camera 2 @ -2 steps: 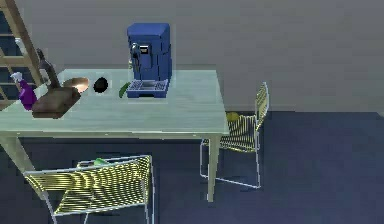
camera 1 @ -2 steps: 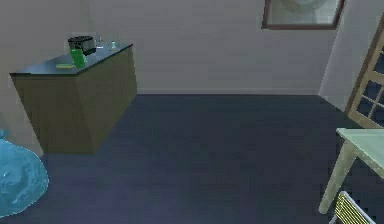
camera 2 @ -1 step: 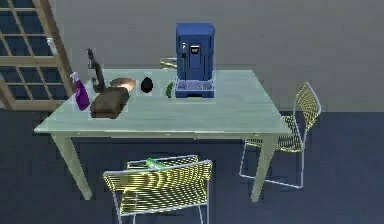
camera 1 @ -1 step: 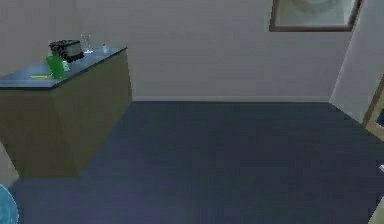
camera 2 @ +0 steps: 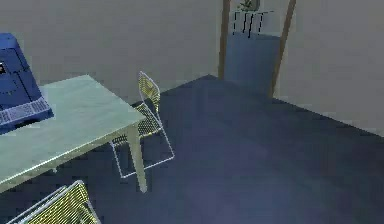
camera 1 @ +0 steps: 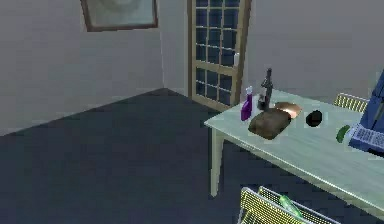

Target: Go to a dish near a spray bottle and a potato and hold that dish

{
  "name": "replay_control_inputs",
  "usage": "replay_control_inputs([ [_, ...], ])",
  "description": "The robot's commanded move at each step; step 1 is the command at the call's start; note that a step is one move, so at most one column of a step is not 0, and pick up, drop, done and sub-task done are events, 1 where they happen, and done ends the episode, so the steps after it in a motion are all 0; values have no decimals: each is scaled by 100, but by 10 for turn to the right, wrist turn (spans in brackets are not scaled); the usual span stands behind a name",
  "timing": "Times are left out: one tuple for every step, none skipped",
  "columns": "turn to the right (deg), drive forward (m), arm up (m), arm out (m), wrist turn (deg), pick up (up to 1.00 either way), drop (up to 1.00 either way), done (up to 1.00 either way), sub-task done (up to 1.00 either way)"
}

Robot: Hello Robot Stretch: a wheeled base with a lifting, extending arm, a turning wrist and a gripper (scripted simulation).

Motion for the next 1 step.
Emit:
replay_control_inputs([
  [450,0,0,0,0,0,0,0,0],
])
